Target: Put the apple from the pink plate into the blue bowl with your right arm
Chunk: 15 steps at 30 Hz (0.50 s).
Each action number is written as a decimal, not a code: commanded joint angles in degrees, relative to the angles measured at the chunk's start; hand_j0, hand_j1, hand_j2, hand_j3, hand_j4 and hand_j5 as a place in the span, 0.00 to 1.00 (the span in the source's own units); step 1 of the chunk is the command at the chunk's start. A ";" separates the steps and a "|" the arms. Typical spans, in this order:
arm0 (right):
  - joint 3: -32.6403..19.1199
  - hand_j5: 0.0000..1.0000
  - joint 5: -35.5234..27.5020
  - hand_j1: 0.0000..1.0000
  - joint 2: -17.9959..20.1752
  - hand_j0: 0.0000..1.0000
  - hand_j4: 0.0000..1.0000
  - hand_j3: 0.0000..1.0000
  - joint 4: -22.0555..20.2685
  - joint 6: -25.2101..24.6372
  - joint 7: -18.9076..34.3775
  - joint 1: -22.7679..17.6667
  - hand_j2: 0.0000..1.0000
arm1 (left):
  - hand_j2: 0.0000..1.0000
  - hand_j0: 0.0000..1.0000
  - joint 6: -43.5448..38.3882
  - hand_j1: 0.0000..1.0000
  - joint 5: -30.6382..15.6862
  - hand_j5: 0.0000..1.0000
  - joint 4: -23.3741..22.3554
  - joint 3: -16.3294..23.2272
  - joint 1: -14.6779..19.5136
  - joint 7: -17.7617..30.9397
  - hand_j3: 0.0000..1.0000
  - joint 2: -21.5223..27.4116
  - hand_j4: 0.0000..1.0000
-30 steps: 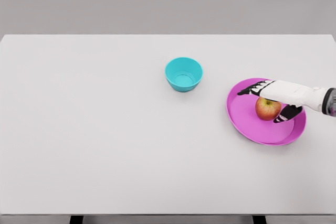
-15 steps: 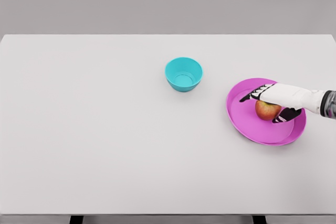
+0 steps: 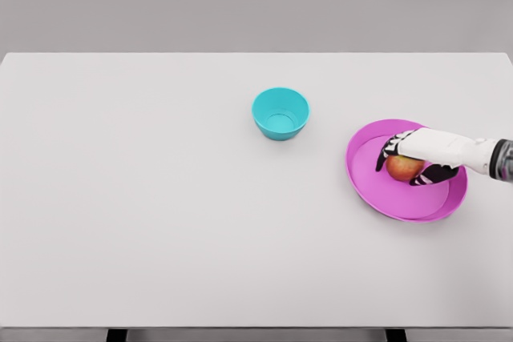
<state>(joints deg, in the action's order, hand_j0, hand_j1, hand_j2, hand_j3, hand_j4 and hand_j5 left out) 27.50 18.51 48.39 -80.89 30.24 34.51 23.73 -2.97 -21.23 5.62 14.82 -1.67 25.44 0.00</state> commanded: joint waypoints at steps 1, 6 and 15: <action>0.10 0.48 0.56 0.48 -0.58 0.48 0.48 0.48 0.29 1.40 0.49 0.08 0.48 | 1.00 1.00 -0.02 1.00 -0.04 1.00 0.00 0.03 0.00 -0.04 1.00 0.00 1.00; -0.69 0.46 0.65 0.46 -0.84 0.46 0.46 0.46 0.73 1.66 0.49 0.09 0.46 | 1.00 1.00 -0.02 1.00 -0.04 1.00 0.00 0.03 0.00 0.05 1.00 0.00 1.00; -2.89 0.46 0.56 0.46 -2.42 0.46 0.46 0.46 0.12 2.02 0.49 1.84 0.46 | 1.00 1.00 -0.02 1.00 -0.04 1.00 0.00 0.03 0.00 0.05 1.00 0.00 1.00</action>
<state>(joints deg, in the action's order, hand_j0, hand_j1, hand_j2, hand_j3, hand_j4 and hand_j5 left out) 24.91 19.37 46.51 -80.72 32.40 35.01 26.01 -2.97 -21.23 5.62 14.85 -1.58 25.44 0.00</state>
